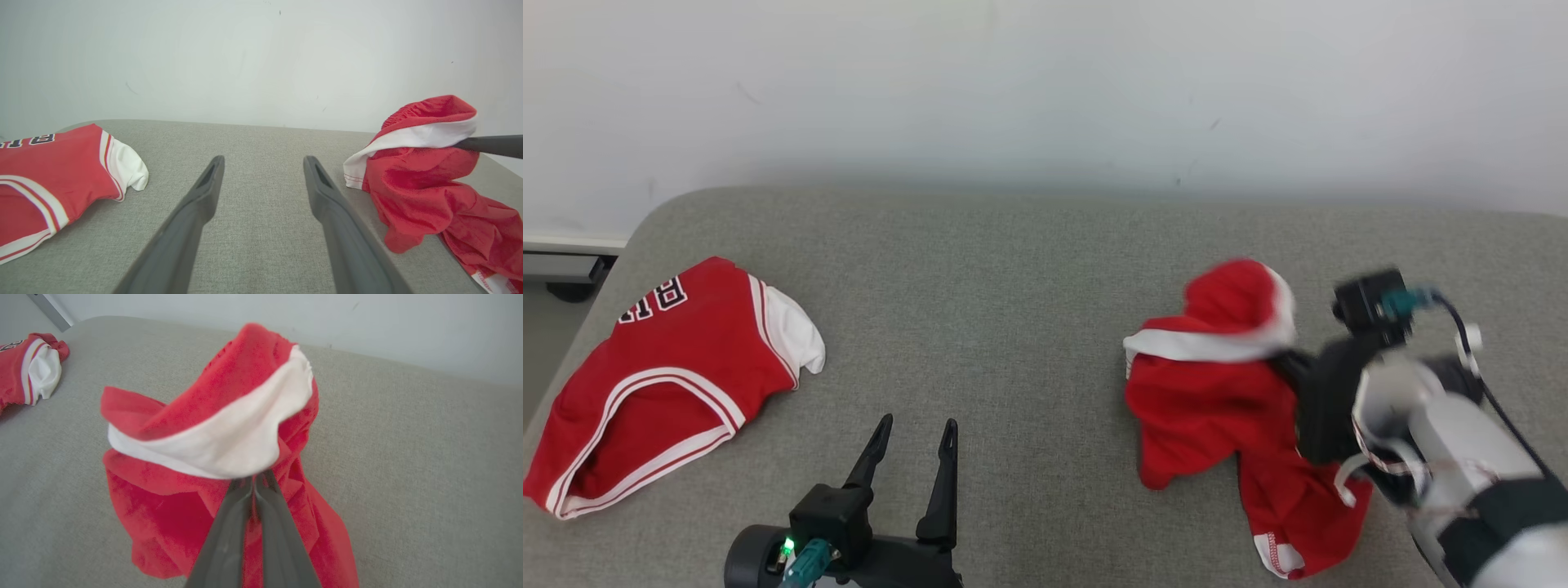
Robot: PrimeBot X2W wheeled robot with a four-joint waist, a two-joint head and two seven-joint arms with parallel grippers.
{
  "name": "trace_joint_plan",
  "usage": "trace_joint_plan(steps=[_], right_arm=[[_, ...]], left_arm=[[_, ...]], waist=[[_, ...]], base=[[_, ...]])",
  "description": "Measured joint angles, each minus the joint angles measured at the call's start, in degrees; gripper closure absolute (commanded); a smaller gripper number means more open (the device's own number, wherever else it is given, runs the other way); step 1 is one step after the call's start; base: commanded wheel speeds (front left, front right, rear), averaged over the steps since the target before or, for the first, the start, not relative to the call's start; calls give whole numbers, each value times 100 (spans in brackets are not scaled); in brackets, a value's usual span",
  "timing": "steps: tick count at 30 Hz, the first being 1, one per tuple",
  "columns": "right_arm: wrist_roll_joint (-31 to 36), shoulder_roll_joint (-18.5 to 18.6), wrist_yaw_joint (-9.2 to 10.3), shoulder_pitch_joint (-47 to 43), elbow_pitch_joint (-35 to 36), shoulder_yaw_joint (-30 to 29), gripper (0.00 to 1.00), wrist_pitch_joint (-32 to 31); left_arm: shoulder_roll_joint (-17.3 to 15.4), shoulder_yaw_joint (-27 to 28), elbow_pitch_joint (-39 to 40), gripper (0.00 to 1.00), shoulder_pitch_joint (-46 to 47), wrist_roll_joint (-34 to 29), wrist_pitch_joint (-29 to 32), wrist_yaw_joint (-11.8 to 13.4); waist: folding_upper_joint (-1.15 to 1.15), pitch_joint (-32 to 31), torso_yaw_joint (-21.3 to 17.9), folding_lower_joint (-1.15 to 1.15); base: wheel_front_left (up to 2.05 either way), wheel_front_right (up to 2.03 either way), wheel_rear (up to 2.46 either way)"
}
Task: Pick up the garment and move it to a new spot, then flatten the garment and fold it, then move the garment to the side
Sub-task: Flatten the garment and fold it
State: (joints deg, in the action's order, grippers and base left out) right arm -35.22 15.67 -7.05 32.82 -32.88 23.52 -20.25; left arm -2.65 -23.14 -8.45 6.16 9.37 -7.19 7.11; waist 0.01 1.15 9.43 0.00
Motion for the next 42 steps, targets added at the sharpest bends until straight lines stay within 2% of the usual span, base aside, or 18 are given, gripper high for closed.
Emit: trace_joint_plan(steps=[4,11,18,25,26,27,28,33,39,40,41,42], right_arm=[[-35,225,33,-886,192,-153,100,320],[-148,171,48,-1936,702,-159,100,760],[-486,-113,48,-2176,1370,-261,100,1088],[-379,16,43,-2189,1664,-147,100,1093],[-379,54,43,-2194,1697,-168,81,1095],[-375,83,44,-2201,1744,-174,49,1095],[-341,108,44,-2205,1803,-156,0,1092],[-229,356,62,-2419,2148,-192,0,1087],[-92,709,225,-2679,2696,-397,0,1105],[-87,801,315,-2673,2793,-564,0,1125],[-81,978,512,-2651,2853,-828,0,1109],[-83,969,525,-2629,2842,-840,0,1091]], left_arm=[[0,-2,-11,0,-19,2,-9,0],[-1,100,4,0,-211,-4,-40,0],[-2,12,29,0,-232,-10,-42,0],[-2,-81,29,0,-218,-9,-41,0],[-2,-96,29,0,-216,-9,-41,0],[-2,-83,30,0,-216,-9,-41,0],[1,-49,32,0,-218,-9,-41,0],[-10,15,27,0,-219,-9,-40,0],[-10,47,21,0,-217,-21,-35,0],[-10,23,3,0,-200,-35,11,0],[3,-149,-98,0,214,-81,113,0],[2,-151,-107,0,237,-82,113,0]], waist=[[0,-59,-41,0],[0,-109,-150,0],[0,-92,-281,0],[-1,-47,-332,0],[0,-41,-332,0],[0,-36,-335,0],[0,-31,-345,-1],[0,-7,-414,0],[0,13,-514,0],[0,24,-556,0],[0,125,-630,0],[0,139,-642,0]], base=[[0,0,0],[0,0,0],[0,0,0],[0,0,0],[0,0,0],[0,0,0],[0,0,0],[0,0,0],[0,0,0],[0,0,0],[0,0,0],[0,0,0]])
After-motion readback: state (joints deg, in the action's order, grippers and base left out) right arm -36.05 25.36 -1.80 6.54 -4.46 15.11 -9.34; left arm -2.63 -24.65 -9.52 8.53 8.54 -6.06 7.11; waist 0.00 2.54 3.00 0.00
